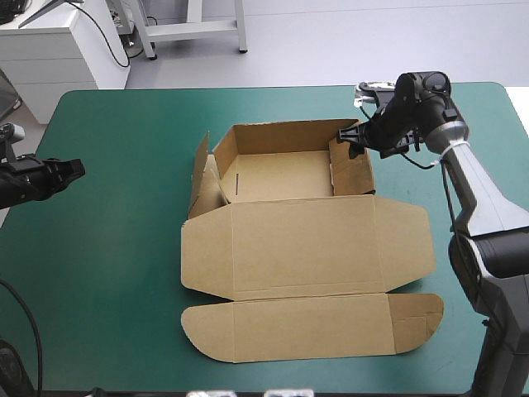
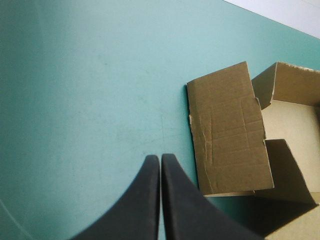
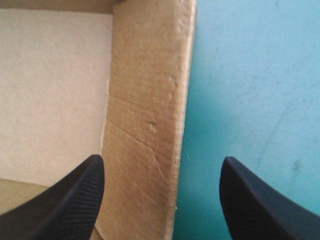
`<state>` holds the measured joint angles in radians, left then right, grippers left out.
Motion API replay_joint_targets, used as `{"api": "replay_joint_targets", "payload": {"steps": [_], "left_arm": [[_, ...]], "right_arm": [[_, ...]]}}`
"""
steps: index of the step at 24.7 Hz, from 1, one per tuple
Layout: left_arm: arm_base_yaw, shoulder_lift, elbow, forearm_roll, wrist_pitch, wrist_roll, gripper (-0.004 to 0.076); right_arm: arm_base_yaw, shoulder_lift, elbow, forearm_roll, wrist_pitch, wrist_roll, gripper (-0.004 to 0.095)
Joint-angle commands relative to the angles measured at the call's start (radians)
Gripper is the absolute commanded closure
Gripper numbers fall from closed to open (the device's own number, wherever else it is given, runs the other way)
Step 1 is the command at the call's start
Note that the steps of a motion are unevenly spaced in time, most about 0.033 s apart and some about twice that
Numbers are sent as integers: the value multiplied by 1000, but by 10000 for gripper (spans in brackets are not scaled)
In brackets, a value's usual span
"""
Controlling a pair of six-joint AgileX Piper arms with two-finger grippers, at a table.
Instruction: Fold the box
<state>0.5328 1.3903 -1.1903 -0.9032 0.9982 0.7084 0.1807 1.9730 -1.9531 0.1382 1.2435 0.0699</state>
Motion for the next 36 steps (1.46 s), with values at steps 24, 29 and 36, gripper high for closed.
{"api": "replay_joint_targets", "payload": {"steps": [24,29,36], "left_arm": [[-6,-29,-24,-53,-17,-1,731],[-6,-29,-24,-53,-20,-1,731],[-6,-2,-24,-53,-38,-1,731]], "right_arm": [[13,42,-18,33,-44,-115,919],[11,-19,-114,13,3,-176,918],[11,-237,-104,64,3,-130,919]]}}
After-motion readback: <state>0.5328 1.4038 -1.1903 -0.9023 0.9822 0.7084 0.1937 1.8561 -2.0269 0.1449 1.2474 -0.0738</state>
